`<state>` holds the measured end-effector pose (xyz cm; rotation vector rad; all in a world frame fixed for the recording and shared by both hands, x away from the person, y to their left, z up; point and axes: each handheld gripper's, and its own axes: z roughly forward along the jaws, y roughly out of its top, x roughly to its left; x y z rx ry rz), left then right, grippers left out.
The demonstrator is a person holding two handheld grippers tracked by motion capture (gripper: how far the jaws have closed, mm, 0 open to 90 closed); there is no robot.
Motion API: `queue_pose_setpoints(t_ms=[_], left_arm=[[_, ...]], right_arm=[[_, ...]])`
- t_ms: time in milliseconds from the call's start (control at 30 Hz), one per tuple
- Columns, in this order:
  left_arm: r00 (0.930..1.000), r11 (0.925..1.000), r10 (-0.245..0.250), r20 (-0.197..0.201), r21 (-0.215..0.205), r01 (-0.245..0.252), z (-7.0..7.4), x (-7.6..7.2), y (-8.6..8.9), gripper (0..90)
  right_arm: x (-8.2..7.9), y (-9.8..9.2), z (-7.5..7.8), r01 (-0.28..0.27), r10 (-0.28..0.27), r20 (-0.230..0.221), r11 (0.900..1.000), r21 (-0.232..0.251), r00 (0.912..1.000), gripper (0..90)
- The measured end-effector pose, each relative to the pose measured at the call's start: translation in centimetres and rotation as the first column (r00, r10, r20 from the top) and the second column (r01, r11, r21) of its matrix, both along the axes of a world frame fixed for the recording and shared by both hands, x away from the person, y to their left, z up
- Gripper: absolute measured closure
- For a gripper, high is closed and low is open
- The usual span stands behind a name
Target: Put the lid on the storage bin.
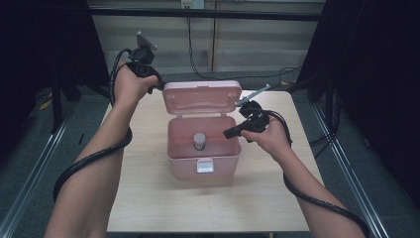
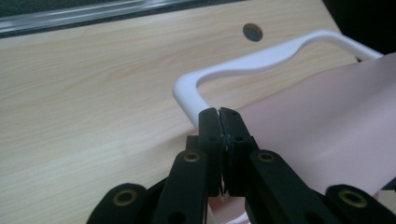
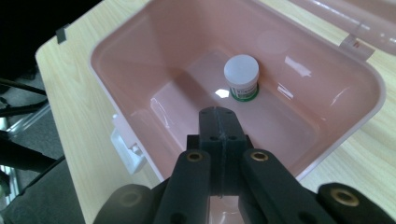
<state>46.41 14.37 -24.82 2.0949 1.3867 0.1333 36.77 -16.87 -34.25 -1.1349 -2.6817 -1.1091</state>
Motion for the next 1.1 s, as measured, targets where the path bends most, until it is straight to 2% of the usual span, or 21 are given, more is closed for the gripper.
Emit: queue_pose_setpoints(t_ms=[167,267,367,433,867,1100], left_arm=[[0.9997,0.9997,-0.024,-0.002,-0.008,0.024,0.3,0.2,-0.5,88.1],[0.9995,0.9996,-0.022,-0.022,-0.018,0.022,-0.1,0.1,-0.9,88.1],[0.9993,0.9995,-0.027,-0.024,-0.015,0.027,-0.4,0.0,-1.0,87.9],[0.9992,0.9996,-0.028,-0.028,-0.006,0.028,-0.8,-0.1,-0.9,87.6],[0.9991,0.9995,-0.025,-0.034,-0.020,0.025,-1.9,-0.6,-0.6,85.6],[0.9987,0.9996,-0.026,-0.043,-0.013,0.026,-2.2,-0.8,-0.2,85.6]], right_arm=[[0.2,-0.1,0.3,0.001,-0.001,0.005,1.000,-0.007,1.0000,90.0],[0.3,-0.3,0.3,0.006,-0.006,0.009,1.000,-0.004,0.9999,90.0],[0.2,-0.4,0.2,0.006,-0.006,0.006,1.000,-0.002,1.0000,90.0],[0.1,-0.6,0.1,0.006,-0.006,0.009,1.000,0.002,0.9999,90.0],[0.3,-0.9,0.4,0.014,-0.015,0.042,1.000,0.015,0.9990,90.0],[0.4,-1.2,0.5,0.019,-0.020,0.041,1.000,0.018,0.9990,90.0]])
